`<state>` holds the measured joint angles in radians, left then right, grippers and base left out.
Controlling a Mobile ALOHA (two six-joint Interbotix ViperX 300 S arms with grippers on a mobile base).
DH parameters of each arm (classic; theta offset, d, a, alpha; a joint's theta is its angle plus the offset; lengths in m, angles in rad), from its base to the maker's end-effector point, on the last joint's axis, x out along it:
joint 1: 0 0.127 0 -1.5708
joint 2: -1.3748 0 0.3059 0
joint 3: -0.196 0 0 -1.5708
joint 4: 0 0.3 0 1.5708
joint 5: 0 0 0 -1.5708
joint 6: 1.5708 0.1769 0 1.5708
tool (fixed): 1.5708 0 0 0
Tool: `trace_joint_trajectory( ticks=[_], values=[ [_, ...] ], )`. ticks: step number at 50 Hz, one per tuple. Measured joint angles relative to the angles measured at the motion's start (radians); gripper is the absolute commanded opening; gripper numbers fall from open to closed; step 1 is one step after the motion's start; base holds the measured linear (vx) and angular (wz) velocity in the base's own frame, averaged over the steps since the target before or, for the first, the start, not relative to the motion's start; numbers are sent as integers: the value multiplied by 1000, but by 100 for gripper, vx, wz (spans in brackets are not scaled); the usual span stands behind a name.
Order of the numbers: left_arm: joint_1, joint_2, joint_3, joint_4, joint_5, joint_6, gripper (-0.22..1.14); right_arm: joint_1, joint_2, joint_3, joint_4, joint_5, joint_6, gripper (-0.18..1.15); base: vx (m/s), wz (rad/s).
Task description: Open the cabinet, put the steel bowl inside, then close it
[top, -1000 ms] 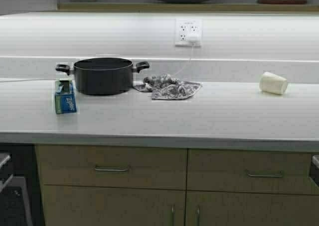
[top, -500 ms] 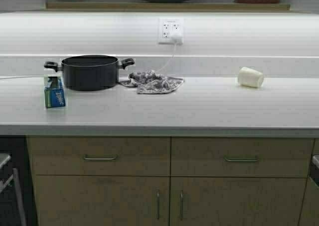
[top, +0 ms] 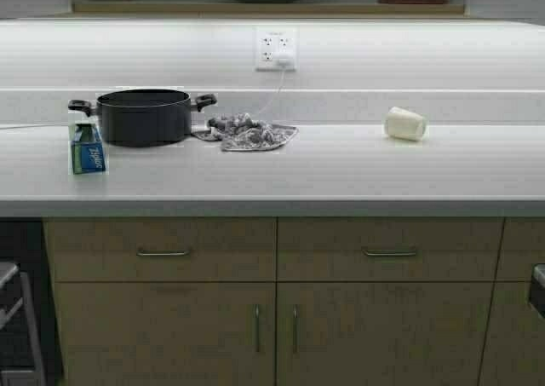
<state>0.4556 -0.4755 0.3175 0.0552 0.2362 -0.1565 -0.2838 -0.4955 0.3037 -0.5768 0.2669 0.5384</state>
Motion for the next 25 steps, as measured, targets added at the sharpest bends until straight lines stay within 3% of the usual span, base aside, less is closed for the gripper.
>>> trace_joint_trajectory(
  ticks=[9, 25],
  values=[
    [81, 120, -135, 0, -23, 3, 4, -94, 147, -155, 3, -23, 0, 6, -7, 0],
    [12, 423, -393, -60, -103, -3, 4, -104, 469, -434, 77, -25, 0, 6, -3, 0]
  ],
)
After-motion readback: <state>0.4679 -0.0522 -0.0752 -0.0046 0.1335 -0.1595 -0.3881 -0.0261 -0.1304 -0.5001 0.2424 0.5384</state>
